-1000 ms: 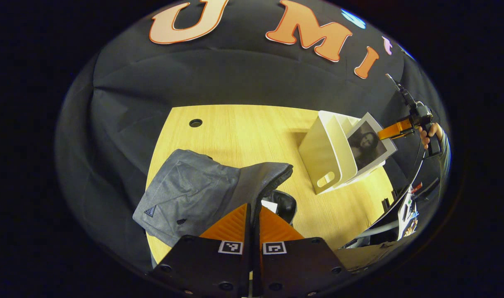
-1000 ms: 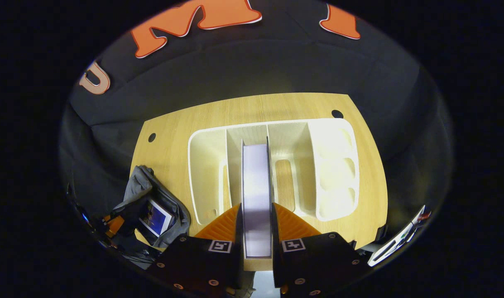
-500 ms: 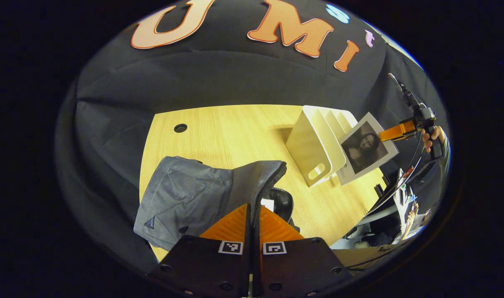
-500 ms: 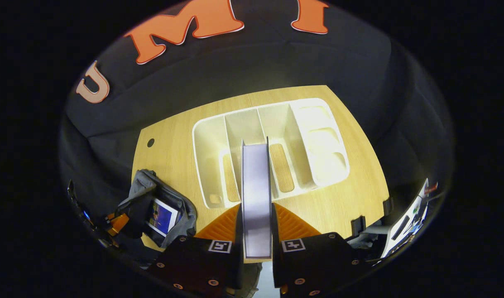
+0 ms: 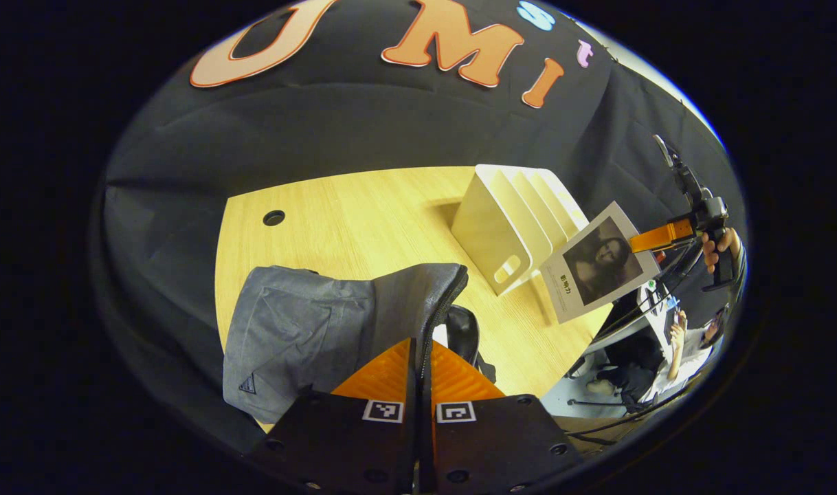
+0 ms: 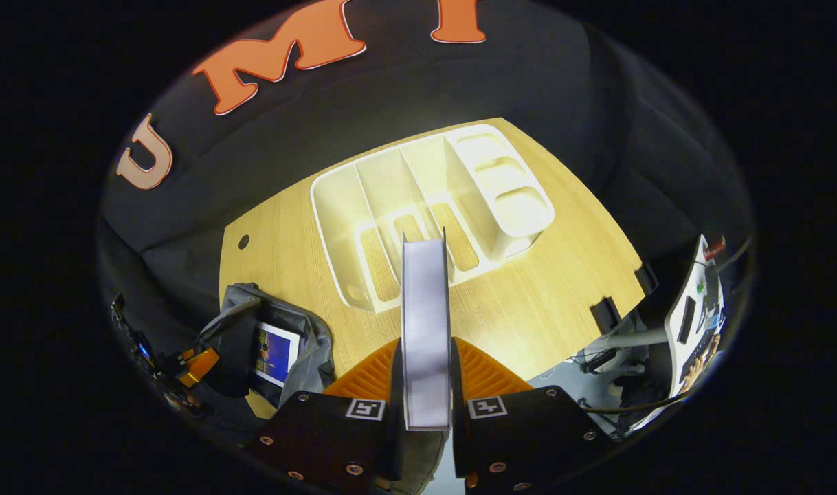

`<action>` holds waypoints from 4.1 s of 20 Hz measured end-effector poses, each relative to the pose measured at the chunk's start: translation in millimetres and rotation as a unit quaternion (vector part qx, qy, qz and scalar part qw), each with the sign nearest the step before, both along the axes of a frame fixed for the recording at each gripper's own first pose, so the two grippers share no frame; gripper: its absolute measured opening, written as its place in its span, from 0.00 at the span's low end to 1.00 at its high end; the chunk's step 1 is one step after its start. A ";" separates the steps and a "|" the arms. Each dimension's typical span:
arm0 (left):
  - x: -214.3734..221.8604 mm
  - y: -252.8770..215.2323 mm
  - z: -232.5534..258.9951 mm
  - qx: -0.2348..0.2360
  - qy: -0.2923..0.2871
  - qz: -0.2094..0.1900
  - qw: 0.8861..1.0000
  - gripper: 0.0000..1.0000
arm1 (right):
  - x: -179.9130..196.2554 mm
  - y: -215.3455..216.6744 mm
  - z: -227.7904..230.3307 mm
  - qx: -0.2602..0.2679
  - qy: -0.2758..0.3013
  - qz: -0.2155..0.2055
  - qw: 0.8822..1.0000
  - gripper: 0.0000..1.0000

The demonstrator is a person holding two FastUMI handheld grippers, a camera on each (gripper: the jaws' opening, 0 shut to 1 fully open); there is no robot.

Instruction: Open the schoolbag, grab two books from the bookshelf and put them into the schoolbag.

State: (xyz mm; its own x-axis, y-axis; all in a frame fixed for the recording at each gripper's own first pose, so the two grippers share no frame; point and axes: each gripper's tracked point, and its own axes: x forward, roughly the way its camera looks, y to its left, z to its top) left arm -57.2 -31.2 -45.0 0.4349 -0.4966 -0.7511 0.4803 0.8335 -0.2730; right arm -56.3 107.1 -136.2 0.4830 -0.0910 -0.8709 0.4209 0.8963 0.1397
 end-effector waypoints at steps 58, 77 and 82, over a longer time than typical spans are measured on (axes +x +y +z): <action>-11.3 -25.9 17.3 0.011 -0.034 -0.098 0.995 0.04 | 40.8 300.9 -92.4 0.454 -0.180 0.003 0.872 0.27; -10.9 -8.9 13.5 -0.008 -0.031 -0.026 0.999 0.05 | 52.3 297.3 -90.4 0.314 -0.115 0.078 0.939 0.63; -25.0 -20.9 21.5 0.008 -0.044 0.020 0.999 0.10 | 38.3 236.7 -67.7 0.238 -0.139 0.118 0.954 0.64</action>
